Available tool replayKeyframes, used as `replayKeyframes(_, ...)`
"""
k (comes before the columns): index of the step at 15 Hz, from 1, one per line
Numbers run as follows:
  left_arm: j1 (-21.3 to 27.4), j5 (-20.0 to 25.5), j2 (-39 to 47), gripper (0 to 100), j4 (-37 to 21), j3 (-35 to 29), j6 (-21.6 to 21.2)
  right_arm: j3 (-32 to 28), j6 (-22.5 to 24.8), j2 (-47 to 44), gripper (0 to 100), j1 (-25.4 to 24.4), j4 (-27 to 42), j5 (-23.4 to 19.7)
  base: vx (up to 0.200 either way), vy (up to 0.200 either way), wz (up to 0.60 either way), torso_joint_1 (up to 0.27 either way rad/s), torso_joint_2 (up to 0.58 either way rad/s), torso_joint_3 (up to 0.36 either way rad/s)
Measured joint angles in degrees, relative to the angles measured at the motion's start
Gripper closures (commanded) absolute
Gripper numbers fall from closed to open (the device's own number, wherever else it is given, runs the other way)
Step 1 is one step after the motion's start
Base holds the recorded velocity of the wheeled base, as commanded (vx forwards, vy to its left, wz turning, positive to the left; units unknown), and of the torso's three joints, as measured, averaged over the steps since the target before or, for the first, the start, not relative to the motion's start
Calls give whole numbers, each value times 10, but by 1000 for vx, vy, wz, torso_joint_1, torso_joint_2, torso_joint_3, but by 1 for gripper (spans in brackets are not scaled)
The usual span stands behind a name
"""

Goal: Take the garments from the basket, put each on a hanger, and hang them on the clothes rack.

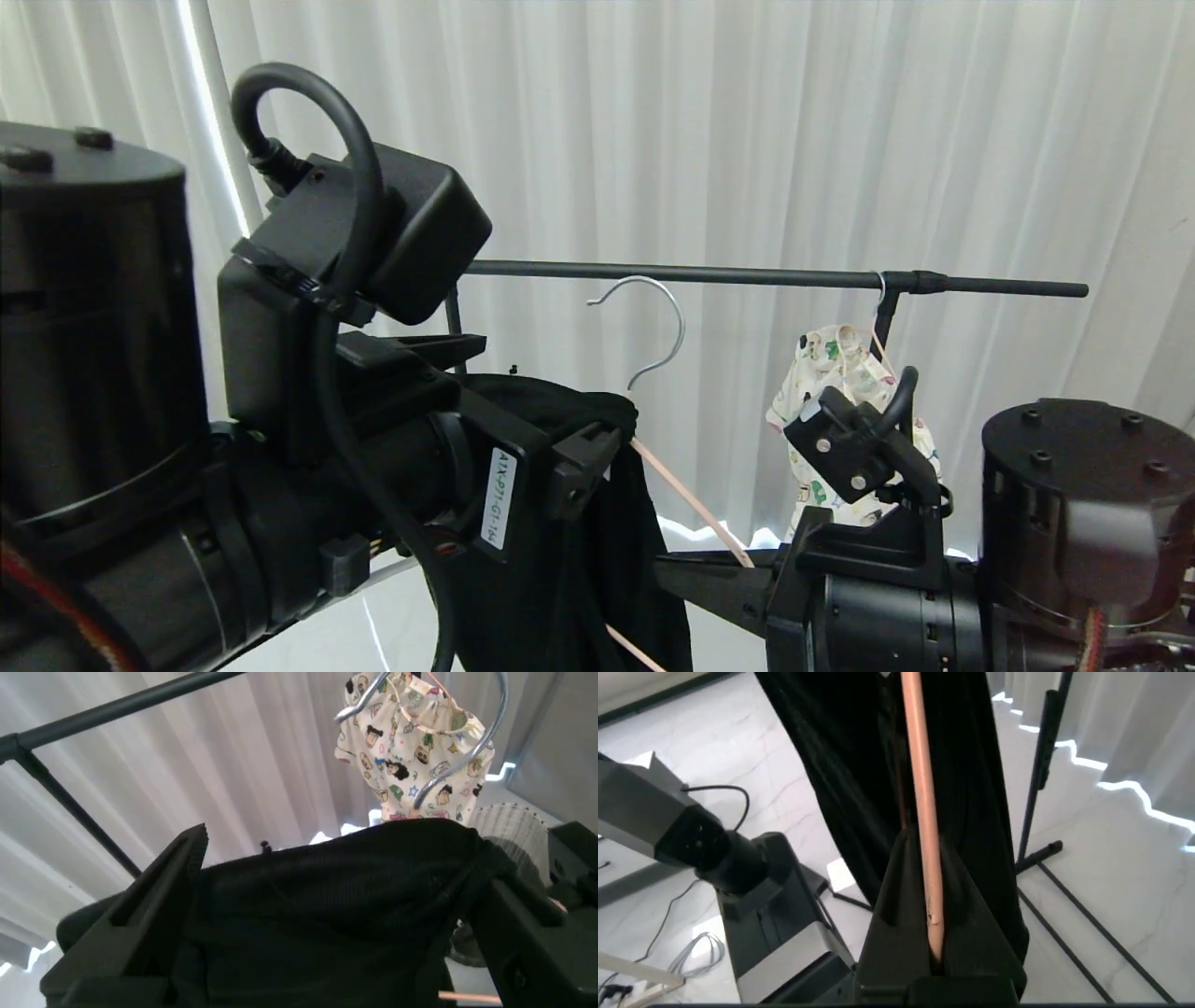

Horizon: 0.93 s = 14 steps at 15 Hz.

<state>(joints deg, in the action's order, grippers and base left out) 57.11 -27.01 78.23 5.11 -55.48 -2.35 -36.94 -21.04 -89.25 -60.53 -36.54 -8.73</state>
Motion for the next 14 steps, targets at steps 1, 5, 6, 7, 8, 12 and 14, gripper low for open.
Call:
replayKeyframes(1, 0, 0, -5, 0, 0, 2, 0, 8, 0, 5, 100, 2, -2, 3, 0, 0, 0, 0, 0, 0)
replayKeyframes(5, -1, 0, -17, 0, 0, 9, -7, 33, 6, 28, 100, 21, -13, 4, 0, 0, 0, 0, 0, 0)
replayKeyframes(6, -1, 0, -18, 0, 0, 15, -19, 35, 7, 33, 100, 29, -22, 5, 0, 0, 0, 0, 0, 0)
replayKeyframes(7, -1, 0, -18, 0, 0, 18, -24, 36, 7, 36, 100, 35, -25, 6, 0, 0, 0, 0, 0, 0)
replayKeyframes(8, -1, 0, -18, 0, 0, 20, -25, 37, 8, 39, 100, 39, -25, 6, 0, 0, 0, 0, 0, 0)
replayKeyframes(12, 0, 0, -19, 0, 0, 26, -37, 36, 19, 43, 100, 52, -50, 6, 0, 0, 0, 0, 0, 0)
replayKeyframes(14, 1, 0, -19, 0, 0, 35, -44, 36, 44, 44, 100, 56, -55, 8, 0, 0, 0, 0, 0, 0)
